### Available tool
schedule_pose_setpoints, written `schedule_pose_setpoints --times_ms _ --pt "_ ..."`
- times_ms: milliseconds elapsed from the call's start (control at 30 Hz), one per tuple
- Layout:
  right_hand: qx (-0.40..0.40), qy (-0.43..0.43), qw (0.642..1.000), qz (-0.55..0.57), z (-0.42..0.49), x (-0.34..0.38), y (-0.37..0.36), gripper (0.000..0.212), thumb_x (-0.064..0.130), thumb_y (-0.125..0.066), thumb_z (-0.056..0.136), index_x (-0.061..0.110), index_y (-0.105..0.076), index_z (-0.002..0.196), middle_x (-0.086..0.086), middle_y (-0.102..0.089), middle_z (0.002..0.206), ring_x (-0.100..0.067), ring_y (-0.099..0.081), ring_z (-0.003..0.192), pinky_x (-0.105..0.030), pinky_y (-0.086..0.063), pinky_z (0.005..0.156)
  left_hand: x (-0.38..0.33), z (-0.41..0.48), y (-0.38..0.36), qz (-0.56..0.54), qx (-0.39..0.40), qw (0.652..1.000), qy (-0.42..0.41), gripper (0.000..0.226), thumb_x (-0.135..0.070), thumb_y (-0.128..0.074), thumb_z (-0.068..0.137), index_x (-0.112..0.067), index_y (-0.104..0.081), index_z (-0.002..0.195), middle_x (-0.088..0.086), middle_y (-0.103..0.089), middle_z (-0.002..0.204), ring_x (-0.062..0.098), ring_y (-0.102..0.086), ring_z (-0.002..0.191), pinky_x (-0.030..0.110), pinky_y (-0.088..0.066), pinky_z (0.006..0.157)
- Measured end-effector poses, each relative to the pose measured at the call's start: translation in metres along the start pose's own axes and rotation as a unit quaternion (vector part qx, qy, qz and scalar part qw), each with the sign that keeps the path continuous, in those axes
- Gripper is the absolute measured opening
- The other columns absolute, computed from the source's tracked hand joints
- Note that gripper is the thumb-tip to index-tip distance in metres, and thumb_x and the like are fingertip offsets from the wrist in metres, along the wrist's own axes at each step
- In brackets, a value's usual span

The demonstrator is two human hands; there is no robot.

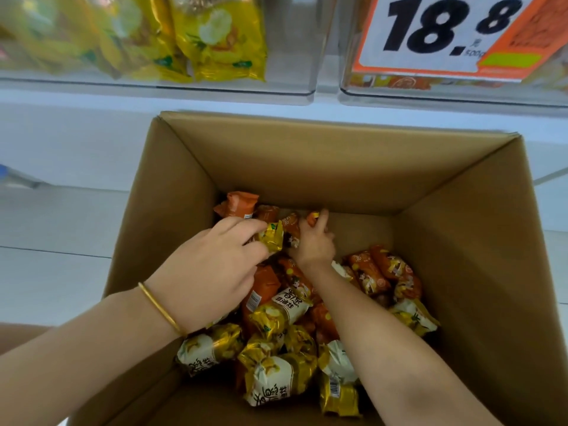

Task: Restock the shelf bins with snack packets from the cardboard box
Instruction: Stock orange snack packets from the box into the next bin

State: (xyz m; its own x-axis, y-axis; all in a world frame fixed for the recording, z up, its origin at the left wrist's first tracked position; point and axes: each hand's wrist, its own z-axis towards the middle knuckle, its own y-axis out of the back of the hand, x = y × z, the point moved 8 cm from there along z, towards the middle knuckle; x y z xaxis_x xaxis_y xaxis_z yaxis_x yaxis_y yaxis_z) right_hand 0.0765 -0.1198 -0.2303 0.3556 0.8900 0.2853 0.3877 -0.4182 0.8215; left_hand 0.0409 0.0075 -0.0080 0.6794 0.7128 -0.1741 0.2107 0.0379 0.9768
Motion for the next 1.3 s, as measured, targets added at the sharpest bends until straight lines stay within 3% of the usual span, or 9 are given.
schedule_pose_setpoints --times_ms 300,433,500,600,700,833,1000,1167,1300 --pt "-0.028 -0.023 0.982 0.184 -0.024 -0.018 0.028 0.047 0.029 -0.076 0.077 0.02 -0.056 0.118 -0.005 -0.02 0.143 -0.032 -0.054 0.11 -0.035 -0.049 0.096 -0.004 0.009 -0.002 -0.028 0.025 0.999 0.038 0.019 -0.018 -0.065 0.083 -0.022 -0.069 0.102 0.002 -0.056 0.128 0.023 -0.052 0.12 0.033 -0.054 0.086" --pt "-0.06 -0.01 0.973 0.223 -0.071 -0.028 0.074 0.044 0.027 -0.077 0.075 0.02 -0.059 0.115 -0.001 -0.02 0.142 -0.02 -0.049 0.106 -0.024 -0.04 0.093 0.011 0.015 -0.025 -0.204 0.116 0.947 0.219 0.034 -0.025 -0.047 0.097 -0.02 -0.05 0.13 -0.001 -0.047 0.133 0.016 -0.043 0.126 0.024 -0.038 0.1" --pt "-0.089 0.015 0.97 0.228 -0.094 -0.024 0.102 0.043 0.026 -0.077 0.074 0.022 -0.059 0.113 0.001 -0.02 0.142 -0.017 -0.047 0.103 -0.017 -0.036 0.088 0.018 0.011 -0.04 -0.391 0.113 0.843 0.352 0.048 -0.028 -0.051 0.096 -0.012 -0.038 0.139 0.008 -0.052 0.126 0.023 -0.054 0.115 0.03 -0.045 0.097" --pt "-0.129 0.078 0.954 0.26 -0.136 -0.004 0.147 0.042 0.026 -0.078 0.073 0.025 -0.06 0.111 0.005 -0.023 0.136 -0.004 -0.036 0.099 0.003 -0.03 0.078 0.002 0.0 -0.054 -0.667 0.093 0.576 0.463 0.066 -0.036 -0.062 0.089 -0.011 -0.03 0.142 0.019 -0.051 0.129 0.031 -0.059 0.106 0.042 -0.055 0.083" --pt "-0.13 0.133 0.943 0.275 -0.179 0.019 0.179 0.038 0.032 -0.078 0.072 0.033 -0.058 0.104 0.01 -0.022 0.131 0.002 -0.034 0.1 0.009 -0.027 0.077 -0.018 0.006 -0.035 -0.773 0.079 0.466 0.423 0.052 -0.039 -0.068 0.083 -0.016 -0.05 0.126 0.017 -0.06 0.12 0.032 -0.065 0.095 0.047 -0.057 0.068" --pt "-0.091 0.143 0.924 0.343 -0.21 0.035 0.205 0.025 0.033 -0.065 0.087 0.033 -0.06 0.111 0.005 -0.03 0.13 0.018 -0.035 0.105 0.006 -0.026 0.087 -0.022 0.01 -0.001 -0.766 0.038 0.527 0.366 0.025 -0.022 -0.065 0.087 -0.01 -0.062 0.108 0.012 -0.069 0.098 0.025 -0.068 0.082 0.038 -0.058 0.06" --pt "-0.039 0.142 0.957 0.251 -0.213 0.041 0.23 0.061 0.0 -0.064 0.079 0.032 -0.05 0.13 0.001 -0.031 0.123 -0.023 -0.053 0.108 -0.03 -0.041 0.105 -0.018 0.006 0.025 -0.708 0.043 0.639 0.299 0.03 -0.019 -0.069 0.084 -0.013 -0.06 0.111 0.014 -0.069 0.108 0.027 -0.066 0.098 0.045 -0.054 0.085" --pt "-0.115 0.195 0.972 0.054 -0.209 0.039 0.256 0.057 0.017 -0.068 0.085 0.038 -0.046 0.134 -0.004 -0.048 0.122 -0.019 -0.055 0.099 -0.029 -0.045 0.096 -0.02 0.003 0.037 -0.713 0.042 0.646 0.27 0.062 -0.026 -0.076 0.064 -0.016 -0.053 0.121 0.011 -0.066 0.113 0.029 -0.064 0.104 0.051 -0.051 0.088" --pt "-0.109 0.195 0.975 -0.002 -0.206 0.035 0.278 0.051 0.048 -0.066 0.084 0.034 -0.049 0.129 0.007 -0.063 0.112 -0.001 -0.05 0.054 -0.032 -0.055 0.074 -0.016 0.007 0.044 -0.717 0.028 0.646 0.26 0.054 -0.029 -0.072 0.066 -0.016 -0.056 0.116 0.009 -0.068 0.108 0.026 -0.066 0.099 0.042 -0.054 0.079"
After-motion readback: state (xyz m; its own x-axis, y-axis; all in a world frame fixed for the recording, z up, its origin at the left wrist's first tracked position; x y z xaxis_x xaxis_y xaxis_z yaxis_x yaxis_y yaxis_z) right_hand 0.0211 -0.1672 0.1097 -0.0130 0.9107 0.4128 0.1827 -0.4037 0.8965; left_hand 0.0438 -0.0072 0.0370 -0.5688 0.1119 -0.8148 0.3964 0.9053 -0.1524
